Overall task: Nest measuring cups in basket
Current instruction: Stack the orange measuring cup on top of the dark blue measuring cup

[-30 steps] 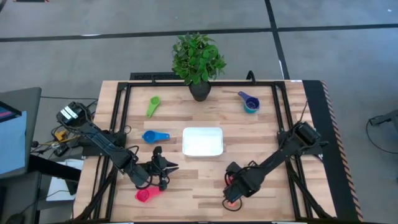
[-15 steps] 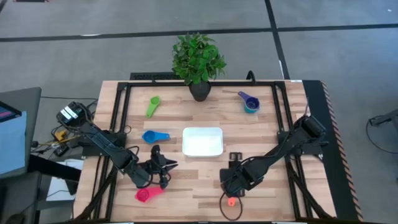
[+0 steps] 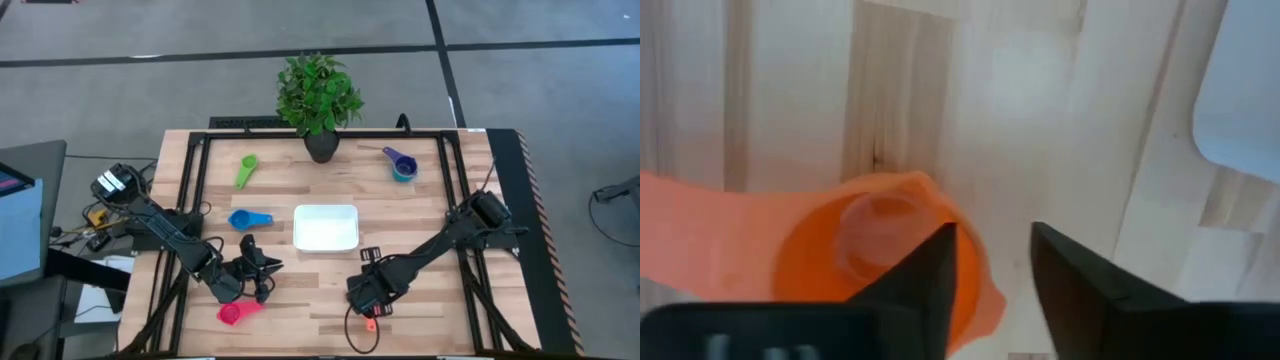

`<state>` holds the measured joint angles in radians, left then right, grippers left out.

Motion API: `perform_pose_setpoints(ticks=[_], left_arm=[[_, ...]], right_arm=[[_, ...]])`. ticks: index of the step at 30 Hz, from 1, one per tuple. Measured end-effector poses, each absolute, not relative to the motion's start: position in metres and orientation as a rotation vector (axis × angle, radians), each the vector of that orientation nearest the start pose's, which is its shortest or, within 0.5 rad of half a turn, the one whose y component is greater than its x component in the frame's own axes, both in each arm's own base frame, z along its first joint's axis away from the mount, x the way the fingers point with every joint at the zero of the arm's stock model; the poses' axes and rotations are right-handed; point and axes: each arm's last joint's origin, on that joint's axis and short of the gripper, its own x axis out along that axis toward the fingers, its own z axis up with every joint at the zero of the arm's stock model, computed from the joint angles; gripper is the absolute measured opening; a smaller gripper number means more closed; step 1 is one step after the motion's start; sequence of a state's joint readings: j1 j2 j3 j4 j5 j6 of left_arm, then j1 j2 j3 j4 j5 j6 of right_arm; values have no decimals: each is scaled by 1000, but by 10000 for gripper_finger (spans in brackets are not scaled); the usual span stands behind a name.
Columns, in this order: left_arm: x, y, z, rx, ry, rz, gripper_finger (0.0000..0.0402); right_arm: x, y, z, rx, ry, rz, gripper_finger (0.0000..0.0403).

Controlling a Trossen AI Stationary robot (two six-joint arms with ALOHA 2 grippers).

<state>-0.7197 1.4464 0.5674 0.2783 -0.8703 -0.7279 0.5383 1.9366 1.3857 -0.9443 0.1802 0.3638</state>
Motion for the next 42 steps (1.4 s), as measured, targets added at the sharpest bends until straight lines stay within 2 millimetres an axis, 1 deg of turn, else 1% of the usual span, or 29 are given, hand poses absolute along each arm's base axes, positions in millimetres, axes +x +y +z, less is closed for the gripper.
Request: perform_pose_setpoints(ticks=[5,8,10,12,14,22,24,26,29,33,38,42], left_arm=[[211,-156,166,-305,350,270,44],[211,-156,166,-310,352,268,44],[211,-156,166,-313,351,268,44],[210,-157,166,-327,350,268,44],[209,-159,166,-340,350,261,44],[202,-167,166,-337,356,223,44],[202,-167,166,-320,355,226,44],[203,-166,166,-296,350,237,44],[205,-162,166,-220,338,270,44],[213,-150,167,-86,337,326,44],[228,-127,166,38,377,375,44],[240,-106,166,100,419,401,44]], right_arm=[[315,179,177,-207,1429,37,58],[316,177,177,-200,1430,33,23],[316,176,177,-181,1431,17,10],[316,176,177,-152,1430,-8,7],[316,176,177,-128,1429,-28,17],[316,177,177,-87,1422,-58,111],[317,177,177,-85,1417,-56,128],[318,177,177,-81,1412,-56,136],[317,177,177,-84,1415,-53,125],[318,176,177,-62,1442,-11,79],[323,169,177,-6,1449,-25,28],[326,163,177,10,1446,-37,7]])
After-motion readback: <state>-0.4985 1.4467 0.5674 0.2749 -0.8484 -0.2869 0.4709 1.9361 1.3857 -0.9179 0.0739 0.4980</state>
